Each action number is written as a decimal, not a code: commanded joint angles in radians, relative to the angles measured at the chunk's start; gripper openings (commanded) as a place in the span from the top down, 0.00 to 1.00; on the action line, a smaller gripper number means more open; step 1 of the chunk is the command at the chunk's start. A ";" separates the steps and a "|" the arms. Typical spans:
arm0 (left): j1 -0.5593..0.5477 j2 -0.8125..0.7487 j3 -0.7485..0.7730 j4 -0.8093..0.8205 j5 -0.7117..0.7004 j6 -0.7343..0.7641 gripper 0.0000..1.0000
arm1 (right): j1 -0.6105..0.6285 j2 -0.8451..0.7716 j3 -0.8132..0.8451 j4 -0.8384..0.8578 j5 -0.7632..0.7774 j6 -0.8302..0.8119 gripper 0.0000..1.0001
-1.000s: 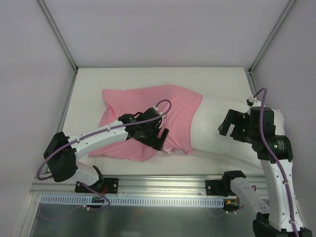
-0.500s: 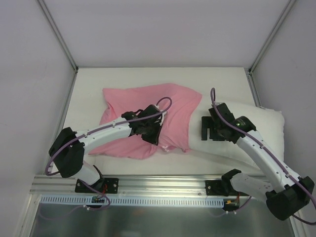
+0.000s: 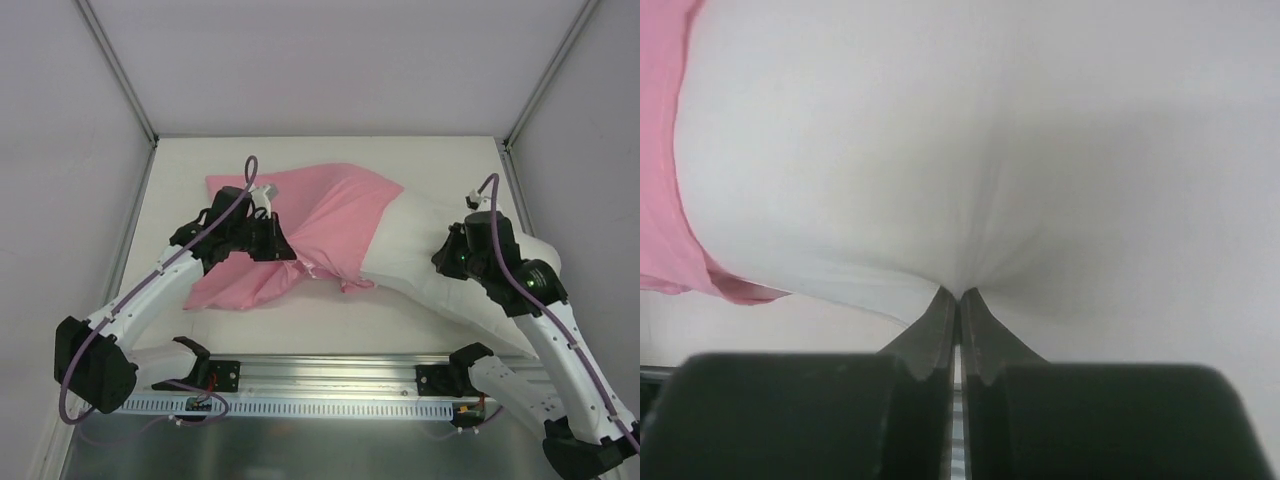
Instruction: Remove the pillowcase from the pillow
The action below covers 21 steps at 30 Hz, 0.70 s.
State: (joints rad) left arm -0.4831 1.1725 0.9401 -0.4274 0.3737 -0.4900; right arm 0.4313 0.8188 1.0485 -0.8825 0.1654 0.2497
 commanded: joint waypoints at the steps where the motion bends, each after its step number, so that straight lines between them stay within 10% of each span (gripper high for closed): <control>1: 0.118 -0.014 0.009 -0.146 -0.114 0.024 1.00 | -0.052 -0.107 0.138 -0.217 0.265 -0.018 0.99; 18: 0.310 -0.134 0.020 -0.217 -0.003 0.027 1.00 | -0.051 -0.256 -0.012 -0.293 0.082 -0.007 0.99; 20: 0.295 -0.175 -0.015 -0.217 0.031 0.028 1.00 | -0.051 -0.227 0.016 -0.262 0.047 -0.024 0.84; 21: 0.278 -0.192 -0.030 -0.221 0.037 0.028 1.00 | -0.051 -0.213 0.054 -0.257 0.022 -0.035 0.55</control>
State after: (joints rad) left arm -0.1802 1.0473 0.9348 -0.6338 0.3256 -0.4786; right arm 0.3820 0.5835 1.0286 -1.1778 0.2920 0.2512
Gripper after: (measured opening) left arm 0.036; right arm 0.236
